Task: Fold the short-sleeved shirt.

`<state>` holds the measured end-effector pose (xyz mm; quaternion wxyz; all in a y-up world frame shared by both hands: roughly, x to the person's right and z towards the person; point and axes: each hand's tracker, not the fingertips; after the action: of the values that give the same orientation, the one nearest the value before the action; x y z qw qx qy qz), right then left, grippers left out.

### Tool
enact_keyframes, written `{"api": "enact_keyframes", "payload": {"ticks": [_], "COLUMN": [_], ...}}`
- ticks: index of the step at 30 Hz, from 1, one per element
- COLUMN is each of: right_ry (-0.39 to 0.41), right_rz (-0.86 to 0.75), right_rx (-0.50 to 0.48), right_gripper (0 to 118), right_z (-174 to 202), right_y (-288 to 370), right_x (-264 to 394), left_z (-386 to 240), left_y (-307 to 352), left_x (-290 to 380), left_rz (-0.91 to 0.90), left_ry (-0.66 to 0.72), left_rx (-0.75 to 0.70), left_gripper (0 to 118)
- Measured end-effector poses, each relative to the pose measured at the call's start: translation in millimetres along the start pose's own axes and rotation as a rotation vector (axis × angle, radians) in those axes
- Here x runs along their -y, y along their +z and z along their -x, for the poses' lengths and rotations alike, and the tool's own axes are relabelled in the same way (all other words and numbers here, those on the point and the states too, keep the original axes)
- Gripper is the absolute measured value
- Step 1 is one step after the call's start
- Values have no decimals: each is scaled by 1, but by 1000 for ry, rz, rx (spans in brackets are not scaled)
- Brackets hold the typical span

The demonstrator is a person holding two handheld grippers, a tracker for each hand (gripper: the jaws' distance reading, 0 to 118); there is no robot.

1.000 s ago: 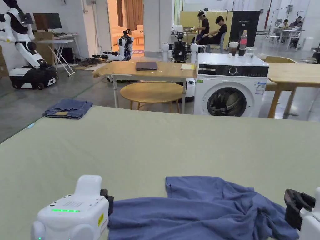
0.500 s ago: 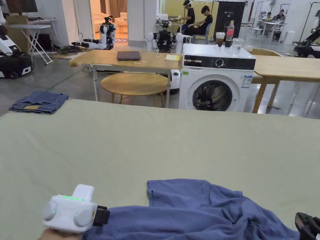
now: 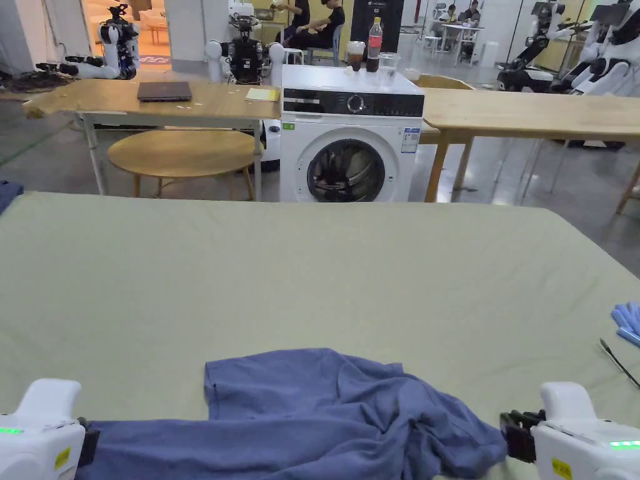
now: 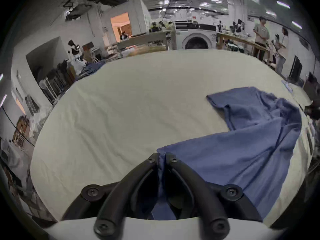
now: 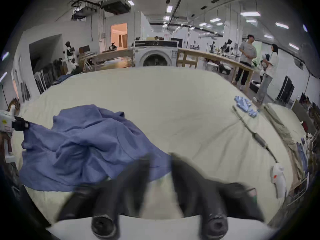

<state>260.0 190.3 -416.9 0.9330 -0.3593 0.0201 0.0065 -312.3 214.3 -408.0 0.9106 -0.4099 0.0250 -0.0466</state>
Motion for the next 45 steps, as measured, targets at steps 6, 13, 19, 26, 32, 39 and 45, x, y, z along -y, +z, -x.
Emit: {"api": "enact_keyframes", "payload": {"ticks": [6,13,19,26,32,39,45], "right_ry": [116,36,-40,24,96,37,16], "right_rz": [122,80,14,-192,-369,-518,-621], "right_rx": [2,-82,-92,-63,44,150,173], "right_gripper": [118,7,7,7,7,7,7], "right_z": [3,-2,-10,3,12,2,6], "right_y": [-52,-48,-7,81,146,196,225], "right_x": [19,27,7,-68,-147,-239,-302], "left_z": [3,1,2,12,31,56,65], "left_y": [14,4,18,76,143,195,210], "left_x": [-5,0,-7,-57,-120,-201,-272], "left_rz": [-11,17,-27,-159,-343,-484,-552], "left_ry": [-3,-14,-59,-100,-46,37,100], "left_rx": [-4,-21,-59,-102,-136,-121,-69], "left_gripper": [2,2,2,1,1,1,1]}}
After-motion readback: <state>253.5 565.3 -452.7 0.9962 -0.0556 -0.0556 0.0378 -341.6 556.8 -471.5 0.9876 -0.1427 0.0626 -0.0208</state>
